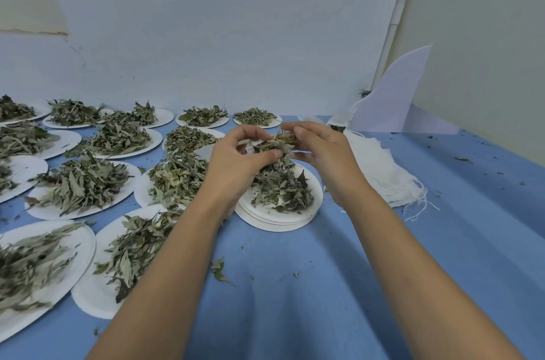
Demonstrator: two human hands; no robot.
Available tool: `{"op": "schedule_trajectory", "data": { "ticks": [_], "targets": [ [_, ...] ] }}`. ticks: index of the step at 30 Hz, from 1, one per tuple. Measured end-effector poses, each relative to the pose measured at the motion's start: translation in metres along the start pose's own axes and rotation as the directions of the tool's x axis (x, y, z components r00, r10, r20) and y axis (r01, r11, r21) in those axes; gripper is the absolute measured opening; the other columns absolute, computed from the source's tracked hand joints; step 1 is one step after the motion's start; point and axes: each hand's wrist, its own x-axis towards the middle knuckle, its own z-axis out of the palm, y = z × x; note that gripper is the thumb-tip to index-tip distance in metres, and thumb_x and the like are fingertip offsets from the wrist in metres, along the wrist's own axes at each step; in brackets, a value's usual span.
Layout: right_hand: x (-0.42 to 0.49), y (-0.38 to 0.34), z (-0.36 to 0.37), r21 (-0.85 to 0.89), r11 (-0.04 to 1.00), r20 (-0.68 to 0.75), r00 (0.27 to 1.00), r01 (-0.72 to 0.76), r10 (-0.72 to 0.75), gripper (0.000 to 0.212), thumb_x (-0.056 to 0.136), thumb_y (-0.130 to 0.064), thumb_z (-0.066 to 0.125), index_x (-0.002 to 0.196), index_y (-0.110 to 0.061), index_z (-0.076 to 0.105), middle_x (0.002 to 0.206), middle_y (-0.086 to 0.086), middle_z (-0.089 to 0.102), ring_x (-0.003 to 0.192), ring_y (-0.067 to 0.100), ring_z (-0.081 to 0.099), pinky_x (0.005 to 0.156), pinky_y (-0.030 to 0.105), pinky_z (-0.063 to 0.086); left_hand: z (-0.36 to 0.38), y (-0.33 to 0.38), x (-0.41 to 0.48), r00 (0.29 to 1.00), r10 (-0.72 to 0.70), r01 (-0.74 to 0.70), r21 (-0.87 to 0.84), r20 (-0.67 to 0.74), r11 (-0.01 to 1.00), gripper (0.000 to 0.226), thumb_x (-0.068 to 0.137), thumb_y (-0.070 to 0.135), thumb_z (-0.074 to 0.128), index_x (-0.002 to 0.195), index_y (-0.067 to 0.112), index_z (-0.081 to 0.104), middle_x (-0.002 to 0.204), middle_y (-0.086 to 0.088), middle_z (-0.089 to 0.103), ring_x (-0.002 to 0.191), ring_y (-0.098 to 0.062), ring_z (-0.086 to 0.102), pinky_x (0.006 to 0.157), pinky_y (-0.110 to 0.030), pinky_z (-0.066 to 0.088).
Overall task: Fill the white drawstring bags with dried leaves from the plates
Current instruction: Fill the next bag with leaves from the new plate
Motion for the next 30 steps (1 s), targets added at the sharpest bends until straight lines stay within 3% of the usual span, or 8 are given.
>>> {"op": "schedule_trajectory", "data": {
  "ticks": [5,10,13,17,20,23,27,30],
  "targets": [
    [0.001,-0.002,-0.003,0.205,0.972,0.06,0.993,-0.114,0.104,0.025,0.099,-0.005,0.043,0.095,-0.009,0.067,0.083,0.008,0.067,0.065,0.008,0.066,0.068,0.019,0.056,-0.005,-0.001,0.002,0.999,-0.026,0.027,-0.062,0.027,0.998,0.03,0.072,-0.002,0.077,0.08,0.024,0.064,0.092,-0.017,0.07,0.08,-0.028,0.058,0.087,-0.045,0.052],
    [-0.001,0.003,-0.001,0.065,0.997,0.08,0.996,-0.043,0.038,0.013,0.088,-0.006,0.064,0.087,-0.015,0.073,0.085,0.002,0.074,0.08,0.01,0.069,0.078,0.02,0.055,-0.007,-0.005,0.003,0.999,-0.016,0.018,-0.051,0.042,0.999,0.032,0.073,-0.004,0.075,0.083,0.024,0.062,0.084,-0.005,0.067,0.072,-0.019,0.059,0.079,-0.036,0.054],
    [-0.001,0.003,0.001,0.007,1.0,0.07,0.998,0.002,-0.002,0.012,0.084,-0.004,0.067,0.085,-0.015,0.072,0.08,-0.001,0.074,0.077,0.006,0.069,0.071,0.015,0.052,-0.007,-0.004,0.002,0.997,0.055,-0.056,0.027,0.049,0.998,0.043,0.074,-0.003,0.075,0.093,0.033,0.062,0.092,0.007,0.057,0.062,-0.006,0.054,0.069,-0.024,0.055],
    [-0.002,0.003,0.001,-0.109,0.994,0.062,0.998,0.028,-0.021,0.016,0.081,0.0,0.07,0.084,-0.015,0.071,0.075,-0.004,0.071,0.071,0.004,0.067,0.069,0.014,0.052,-0.006,-0.005,0.001,0.996,0.073,-0.078,0.128,0.049,0.989,0.041,0.074,-0.002,0.074,0.099,0.031,0.069,0.109,-0.003,0.063,0.092,-0.007,0.062,0.084,-0.024,0.053],
    [-0.003,0.001,0.0,-0.133,0.99,0.107,0.994,0.04,-0.026,0.024,0.078,0.007,0.07,0.088,-0.015,0.069,0.078,-0.002,0.069,0.07,0.002,0.065,0.07,0.014,0.052,-0.004,-0.006,0.001,0.997,0.071,-0.069,0.119,-0.007,0.991,0.037,0.074,-0.005,0.071,0.084,0.03,0.071,0.085,0.012,0.07,0.075,0.006,0.063,0.067,-0.013,0.052],
    [-0.005,-0.001,-0.001,-0.152,0.987,0.138,0.99,0.056,-0.035,0.028,0.076,0.01,0.07,0.093,-0.012,0.068,0.082,-0.001,0.068,0.069,0.0,0.064,0.069,0.013,0.052,0.0,-0.01,0.003,0.994,0.042,-0.029,0.127,-0.1,0.991,0.033,0.076,-0.005,0.066,0.075,0.029,0.069,0.072,0.016,0.068,0.074,-0.001,0.063,0.069,-0.02,0.054],
    [-0.006,-0.001,0.004,-0.129,0.991,0.18,0.984,0.03,-0.007,0.03,0.076,0.012,0.069,0.092,-0.014,0.068,0.079,-0.002,0.066,0.064,0.001,0.063,0.066,0.014,0.053,0.008,-0.014,0.004,0.972,0.074,-0.033,0.18,-0.224,0.983,0.036,0.08,-0.005,0.06,0.072,0.029,0.064,0.075,0.015,0.063,0.062,0.01,0.056,0.06,-0.01,0.046],
    [-0.007,0.001,0.006,-0.159,0.986,0.164,0.986,0.043,-0.017,0.03,0.077,0.008,0.07,0.092,-0.018,0.068,0.08,-0.003,0.066,0.067,0.002,0.062,0.069,0.015,0.053,0.014,-0.014,-0.002,0.937,0.188,-0.081,0.343,-0.294,0.936,0.034,0.079,-0.006,0.056,0.086,0.027,0.062,0.095,0.01,0.048,0.077,0.015,0.047,0.065,0.004,0.033]
  ]
}}
